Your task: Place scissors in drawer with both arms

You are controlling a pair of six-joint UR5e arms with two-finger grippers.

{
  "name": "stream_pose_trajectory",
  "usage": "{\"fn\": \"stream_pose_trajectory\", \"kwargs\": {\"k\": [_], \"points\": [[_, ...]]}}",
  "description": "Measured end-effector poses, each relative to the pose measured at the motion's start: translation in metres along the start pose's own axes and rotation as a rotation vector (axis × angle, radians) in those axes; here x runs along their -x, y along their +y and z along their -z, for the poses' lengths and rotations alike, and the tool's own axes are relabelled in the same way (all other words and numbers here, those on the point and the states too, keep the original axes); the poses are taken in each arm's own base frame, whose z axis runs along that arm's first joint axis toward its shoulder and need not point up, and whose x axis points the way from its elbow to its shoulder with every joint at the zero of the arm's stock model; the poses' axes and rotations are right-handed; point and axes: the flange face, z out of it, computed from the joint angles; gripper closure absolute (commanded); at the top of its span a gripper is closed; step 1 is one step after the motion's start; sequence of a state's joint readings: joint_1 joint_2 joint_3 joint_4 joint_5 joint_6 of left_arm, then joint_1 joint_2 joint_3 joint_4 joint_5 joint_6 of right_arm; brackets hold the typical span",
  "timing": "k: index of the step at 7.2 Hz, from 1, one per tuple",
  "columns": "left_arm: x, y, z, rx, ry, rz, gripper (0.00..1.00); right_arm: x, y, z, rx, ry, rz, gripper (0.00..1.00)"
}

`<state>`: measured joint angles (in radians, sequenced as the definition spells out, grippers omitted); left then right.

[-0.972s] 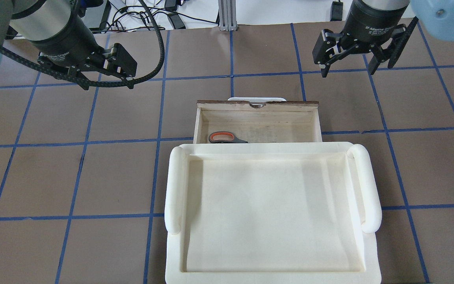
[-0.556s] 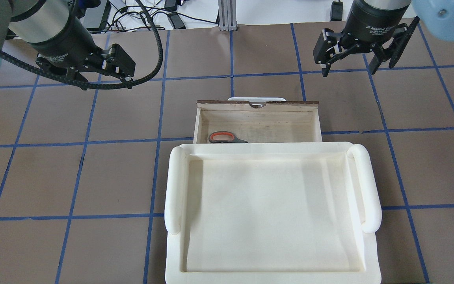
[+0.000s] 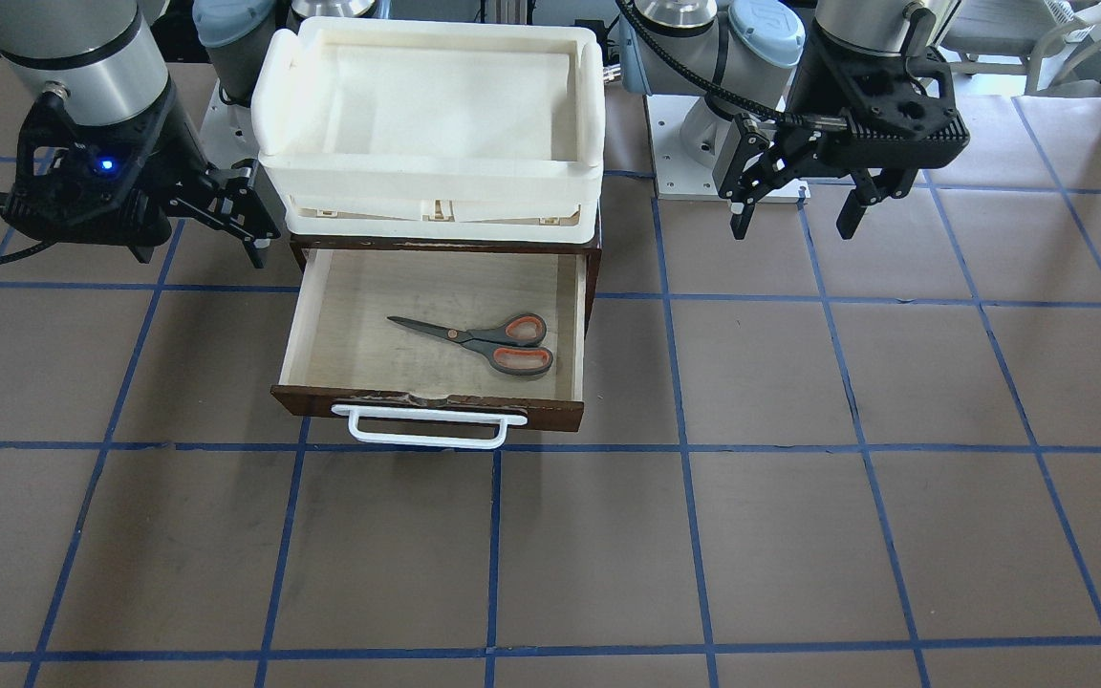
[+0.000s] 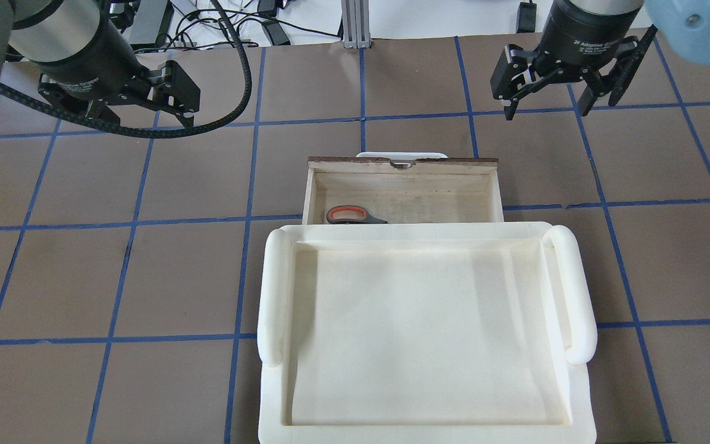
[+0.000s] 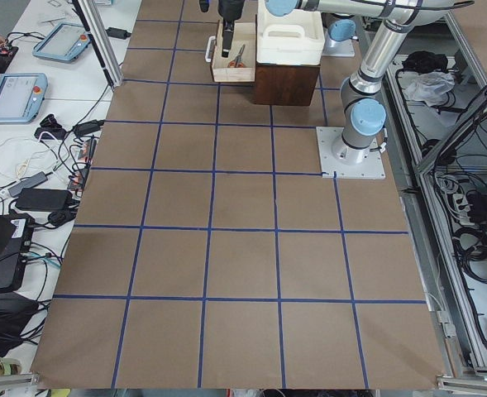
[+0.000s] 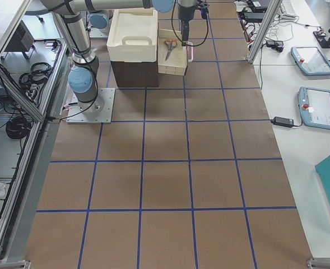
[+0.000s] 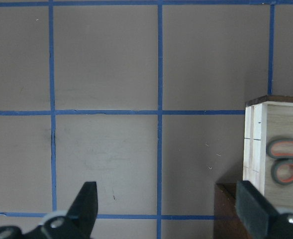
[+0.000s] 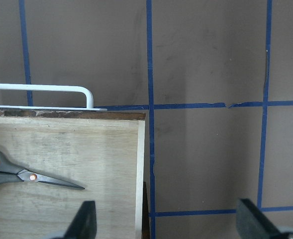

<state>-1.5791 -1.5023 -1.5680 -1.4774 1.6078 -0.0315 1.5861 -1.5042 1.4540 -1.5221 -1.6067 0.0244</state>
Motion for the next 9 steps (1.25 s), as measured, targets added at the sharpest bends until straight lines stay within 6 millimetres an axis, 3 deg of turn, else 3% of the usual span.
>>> {"fn": "stream_pose_trajectory", "kwargs": {"k": [4, 9], "points": [[-0.001, 0.02, 0.004, 0.086, -0.005, 0.022, 0.01, 0.0, 0.0, -0.002, 0.001, 0.001, -0.001, 0.0], [-0.019, 0.019, 0.006, 0.124, -0.003, 0.033, 0.0, 0.0, -0.002, 0.0, -0.018, -0.001, -0.006, 0.0]]}}
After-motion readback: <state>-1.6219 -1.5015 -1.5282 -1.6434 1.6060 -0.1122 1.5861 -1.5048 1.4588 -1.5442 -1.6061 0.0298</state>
